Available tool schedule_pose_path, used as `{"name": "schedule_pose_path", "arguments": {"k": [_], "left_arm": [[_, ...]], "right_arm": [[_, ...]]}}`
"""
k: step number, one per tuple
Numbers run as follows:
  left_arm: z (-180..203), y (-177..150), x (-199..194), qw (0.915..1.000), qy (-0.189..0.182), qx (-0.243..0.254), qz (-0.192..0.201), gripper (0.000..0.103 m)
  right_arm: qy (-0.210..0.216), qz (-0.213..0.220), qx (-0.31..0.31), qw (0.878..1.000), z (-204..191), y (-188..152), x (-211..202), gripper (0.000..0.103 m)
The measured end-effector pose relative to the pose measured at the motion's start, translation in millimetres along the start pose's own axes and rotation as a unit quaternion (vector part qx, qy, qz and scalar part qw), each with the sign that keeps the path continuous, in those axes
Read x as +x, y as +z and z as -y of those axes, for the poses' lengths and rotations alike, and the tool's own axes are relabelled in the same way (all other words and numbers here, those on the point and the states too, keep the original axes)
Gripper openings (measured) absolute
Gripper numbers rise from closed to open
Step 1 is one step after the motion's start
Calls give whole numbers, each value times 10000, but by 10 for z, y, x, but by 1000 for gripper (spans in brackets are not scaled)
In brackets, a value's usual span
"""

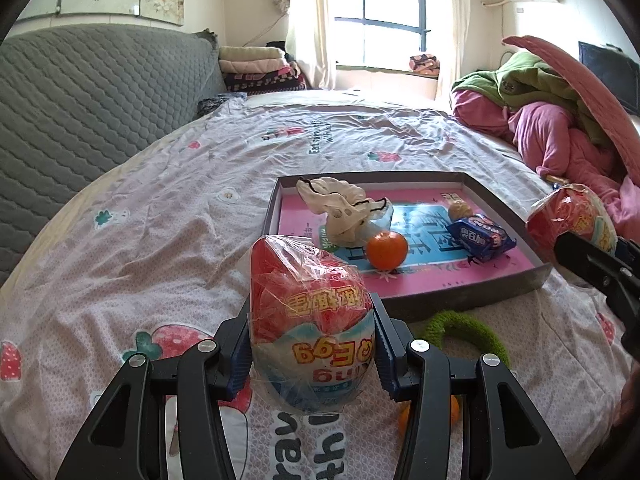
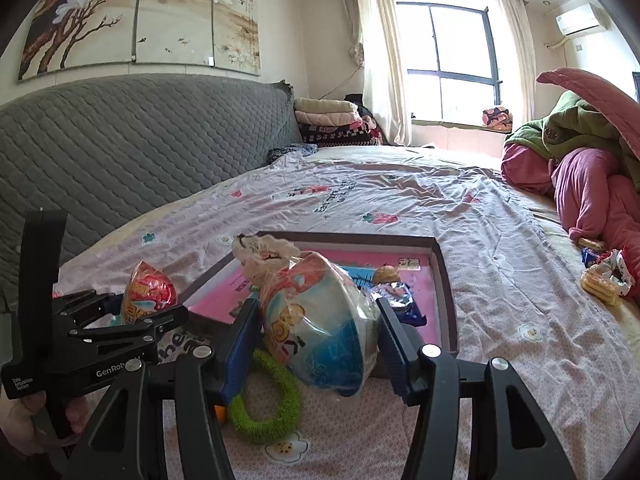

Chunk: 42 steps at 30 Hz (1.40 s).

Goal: Organize objects
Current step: 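Lift and carry both candy eggs with both tools over the gray box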

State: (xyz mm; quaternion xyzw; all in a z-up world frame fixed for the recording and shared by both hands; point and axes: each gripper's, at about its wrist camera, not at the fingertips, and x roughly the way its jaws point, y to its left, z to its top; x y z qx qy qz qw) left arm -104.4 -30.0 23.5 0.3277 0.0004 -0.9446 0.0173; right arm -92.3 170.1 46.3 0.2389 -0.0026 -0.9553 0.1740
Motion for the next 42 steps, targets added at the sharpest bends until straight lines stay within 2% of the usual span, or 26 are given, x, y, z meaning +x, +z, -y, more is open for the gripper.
{"name": "schedule_pose_path", "arguments": {"k": [12, 21, 26, 42], "left_arm": [[-118, 294, 113, 9998, 75, -89, 162, 52], [-187, 533, 320, 9995, 200, -53, 252, 52], [-210, 653, 433, 9992, 248, -28, 300, 52], [-301, 816, 730, 9993, 290, -141, 166, 52]], "right_arm": [[-163, 142, 22, 9998, 121, 281, 92, 57], [-256, 169, -49, 9995, 177, 414, 310, 57], [-197, 194, -87, 9996, 172, 462, 395, 57], [-251, 112, -252, 9993, 130, 557, 696, 57]]}}
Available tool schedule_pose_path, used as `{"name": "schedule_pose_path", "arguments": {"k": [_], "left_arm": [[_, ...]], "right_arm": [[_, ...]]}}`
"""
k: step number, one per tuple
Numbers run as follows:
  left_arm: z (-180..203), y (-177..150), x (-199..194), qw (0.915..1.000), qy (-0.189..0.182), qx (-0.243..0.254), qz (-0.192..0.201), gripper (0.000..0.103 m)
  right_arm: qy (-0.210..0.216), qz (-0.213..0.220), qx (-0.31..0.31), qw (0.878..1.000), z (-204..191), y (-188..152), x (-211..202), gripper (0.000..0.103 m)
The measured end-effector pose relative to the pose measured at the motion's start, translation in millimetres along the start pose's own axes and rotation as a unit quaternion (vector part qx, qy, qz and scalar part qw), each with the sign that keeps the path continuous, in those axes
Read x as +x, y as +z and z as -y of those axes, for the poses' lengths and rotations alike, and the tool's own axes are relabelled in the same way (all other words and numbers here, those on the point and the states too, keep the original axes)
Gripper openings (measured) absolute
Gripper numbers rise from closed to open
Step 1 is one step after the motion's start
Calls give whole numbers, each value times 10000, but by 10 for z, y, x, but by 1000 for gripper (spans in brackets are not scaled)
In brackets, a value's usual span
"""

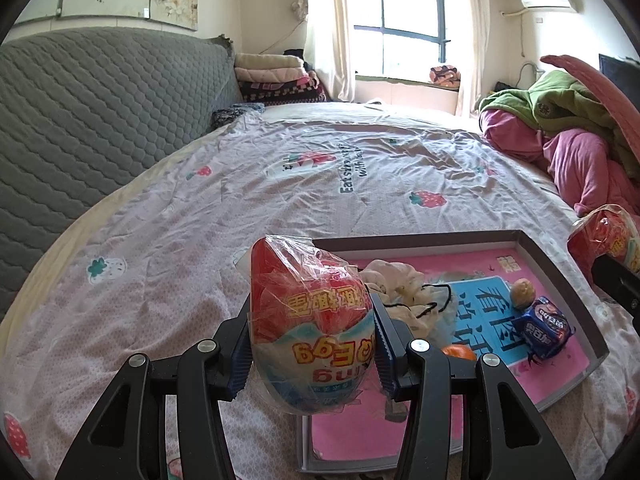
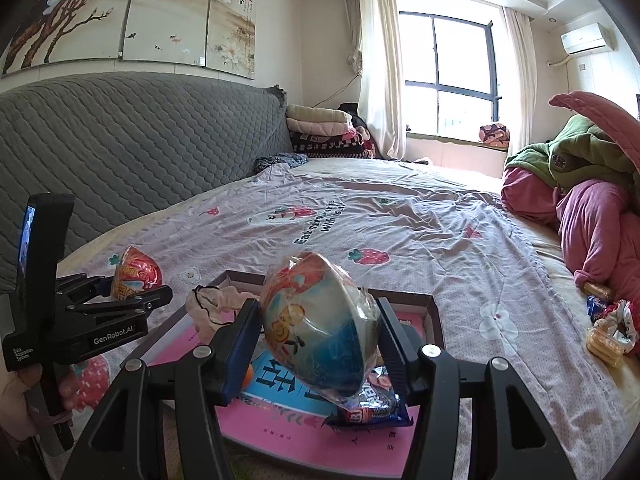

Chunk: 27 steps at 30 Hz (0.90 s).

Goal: Organize objects
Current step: 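Lift and carry both candy eggs with both tools over the gray box, then lower the blue-white egg into the box with the right tool while the left tool lowers the red-white egg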

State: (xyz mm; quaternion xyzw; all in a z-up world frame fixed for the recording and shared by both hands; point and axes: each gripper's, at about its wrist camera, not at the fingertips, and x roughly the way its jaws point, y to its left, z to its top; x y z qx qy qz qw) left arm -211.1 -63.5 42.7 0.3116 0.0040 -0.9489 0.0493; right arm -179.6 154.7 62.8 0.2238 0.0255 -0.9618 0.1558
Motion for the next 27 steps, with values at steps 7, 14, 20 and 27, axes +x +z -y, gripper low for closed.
{"name": "schedule_pose_path", "arguments": {"k": [7, 14, 20, 27], "left_arm": [[-6, 1, 50, 10000, 4, -6, -46, 52], [9, 3, 73, 10000, -16, 34, -84, 52], [20, -10, 83, 9999, -25, 60, -111, 52], [60, -48, 134, 9996, -113, 123, -234, 52]], "right_arm": [[-47, -14, -41, 10000, -13, 16, 93, 57], [-39, -104, -49, 9999, -35, -6, 182, 57], [-30, -201, -61, 9998, -57, -51, 214, 57], [-27, -349, -106, 9993, -95, -107, 258, 57]]}}
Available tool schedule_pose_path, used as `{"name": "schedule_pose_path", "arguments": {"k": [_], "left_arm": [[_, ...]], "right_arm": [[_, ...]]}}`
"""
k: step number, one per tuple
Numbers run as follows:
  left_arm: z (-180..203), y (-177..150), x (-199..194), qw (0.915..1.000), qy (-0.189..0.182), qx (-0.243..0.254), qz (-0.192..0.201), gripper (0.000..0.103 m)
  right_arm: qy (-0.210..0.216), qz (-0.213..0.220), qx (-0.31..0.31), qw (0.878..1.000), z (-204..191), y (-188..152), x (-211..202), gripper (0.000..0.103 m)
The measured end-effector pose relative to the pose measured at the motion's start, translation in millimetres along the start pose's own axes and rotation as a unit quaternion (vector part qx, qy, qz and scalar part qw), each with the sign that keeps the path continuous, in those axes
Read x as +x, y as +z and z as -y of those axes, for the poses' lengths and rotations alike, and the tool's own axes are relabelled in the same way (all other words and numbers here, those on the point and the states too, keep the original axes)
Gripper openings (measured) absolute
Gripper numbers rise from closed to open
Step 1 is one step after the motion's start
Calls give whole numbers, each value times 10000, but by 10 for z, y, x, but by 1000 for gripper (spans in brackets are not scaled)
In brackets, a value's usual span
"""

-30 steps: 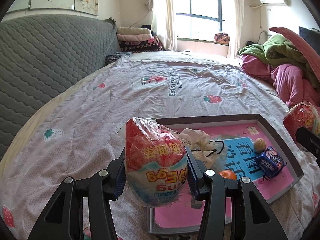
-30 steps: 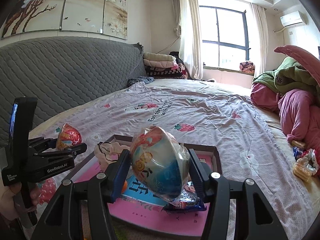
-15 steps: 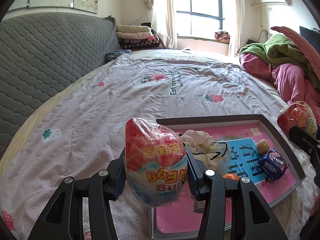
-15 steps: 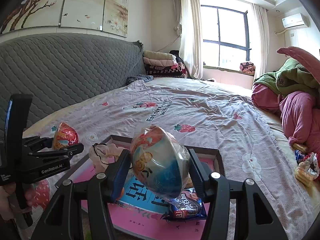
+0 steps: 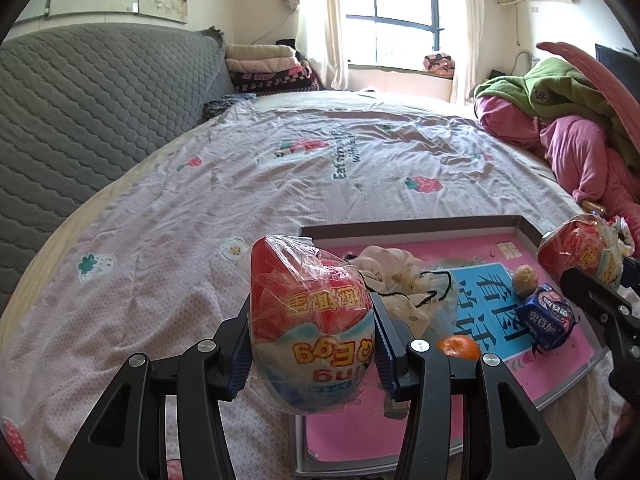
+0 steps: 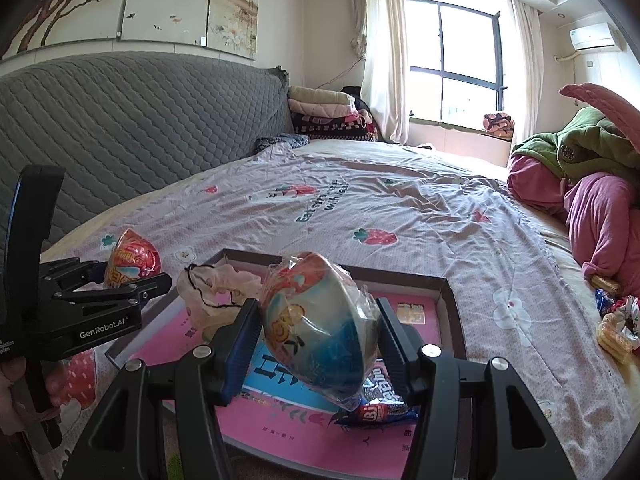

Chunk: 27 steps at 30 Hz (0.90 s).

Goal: Organize objects
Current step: 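Lower the blue-white egg into the box with the right tool while the left tool lowers the red-white egg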

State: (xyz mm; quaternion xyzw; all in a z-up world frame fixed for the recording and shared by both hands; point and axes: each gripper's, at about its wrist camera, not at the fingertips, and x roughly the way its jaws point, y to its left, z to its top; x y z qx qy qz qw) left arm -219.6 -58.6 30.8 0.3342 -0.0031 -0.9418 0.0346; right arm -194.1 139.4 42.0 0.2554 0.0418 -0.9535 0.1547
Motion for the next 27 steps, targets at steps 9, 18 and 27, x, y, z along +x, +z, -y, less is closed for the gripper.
{"name": "schedule_pose_path", "arguments": {"k": [9, 18, 27], "left_arm": [[80, -76, 82, 9997, -113, 62, -200, 52], [164, -128, 148, 9990, -192, 180, -360, 52], [238, -166, 179, 9983, -238, 308, -437, 52]], "right_arm": [[0, -224, -46, 9997, -28, -80, 83, 57], [23, -469, -184, 9987, -103, -159, 163, 57], [60, -631, -258, 9977, -152, -212, 216, 57]]}}
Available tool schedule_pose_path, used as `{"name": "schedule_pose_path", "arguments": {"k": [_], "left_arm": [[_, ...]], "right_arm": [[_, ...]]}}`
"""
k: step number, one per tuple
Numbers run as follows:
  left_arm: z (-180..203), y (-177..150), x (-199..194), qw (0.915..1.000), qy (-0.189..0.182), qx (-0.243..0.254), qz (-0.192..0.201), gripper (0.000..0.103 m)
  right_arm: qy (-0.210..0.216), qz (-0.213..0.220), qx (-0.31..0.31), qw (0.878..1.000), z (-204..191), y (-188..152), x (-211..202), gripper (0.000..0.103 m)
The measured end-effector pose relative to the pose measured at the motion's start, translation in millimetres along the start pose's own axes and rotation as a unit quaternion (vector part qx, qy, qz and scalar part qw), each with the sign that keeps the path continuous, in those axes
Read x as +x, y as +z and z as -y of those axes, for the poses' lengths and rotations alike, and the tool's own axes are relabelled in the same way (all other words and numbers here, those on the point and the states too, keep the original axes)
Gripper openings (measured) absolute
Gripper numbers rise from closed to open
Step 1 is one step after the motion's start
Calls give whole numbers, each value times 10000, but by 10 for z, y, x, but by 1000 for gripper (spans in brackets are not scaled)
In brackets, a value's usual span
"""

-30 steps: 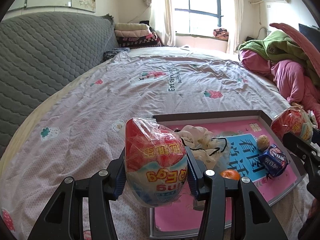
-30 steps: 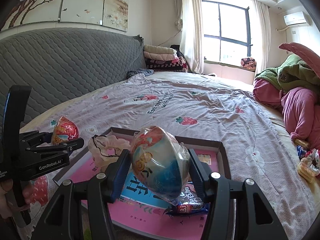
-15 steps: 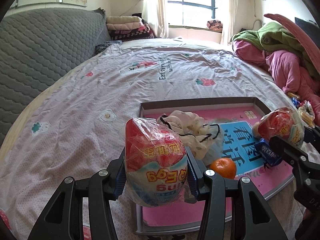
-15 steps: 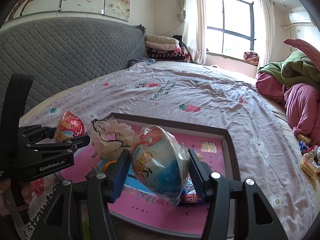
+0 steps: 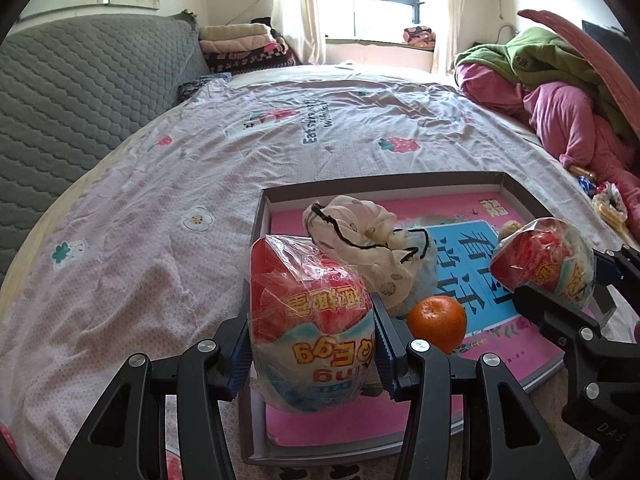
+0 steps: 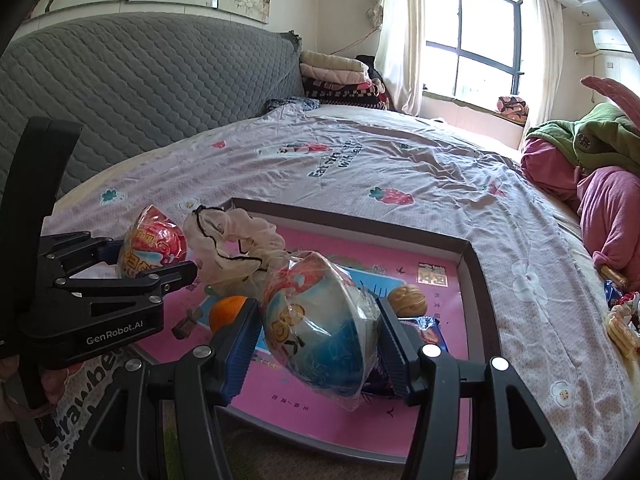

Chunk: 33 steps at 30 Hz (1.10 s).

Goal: Organize objects
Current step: 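Lower the blue-white egg into the box with the right tool while the left tool lowers the red-white egg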

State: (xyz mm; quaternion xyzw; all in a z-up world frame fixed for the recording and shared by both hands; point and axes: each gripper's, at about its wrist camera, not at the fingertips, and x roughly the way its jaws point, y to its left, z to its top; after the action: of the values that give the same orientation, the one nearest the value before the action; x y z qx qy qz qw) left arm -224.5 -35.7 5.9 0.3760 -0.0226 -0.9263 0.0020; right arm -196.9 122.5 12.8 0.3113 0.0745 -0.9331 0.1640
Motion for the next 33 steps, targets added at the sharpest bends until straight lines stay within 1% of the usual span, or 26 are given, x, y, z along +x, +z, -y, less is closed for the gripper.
{"name": "schedule_pose_path", "arguments": {"k": [19, 33], "left_arm": [[122, -79, 89, 9995, -93, 200, -231, 52], [144, -96, 152, 9990, -128, 225, -374, 52]], "right_arm": [[35, -287, -146, 9995, -67, -58, 105, 57], [22, -347, -196, 9992, -110, -103, 135, 57]]}}
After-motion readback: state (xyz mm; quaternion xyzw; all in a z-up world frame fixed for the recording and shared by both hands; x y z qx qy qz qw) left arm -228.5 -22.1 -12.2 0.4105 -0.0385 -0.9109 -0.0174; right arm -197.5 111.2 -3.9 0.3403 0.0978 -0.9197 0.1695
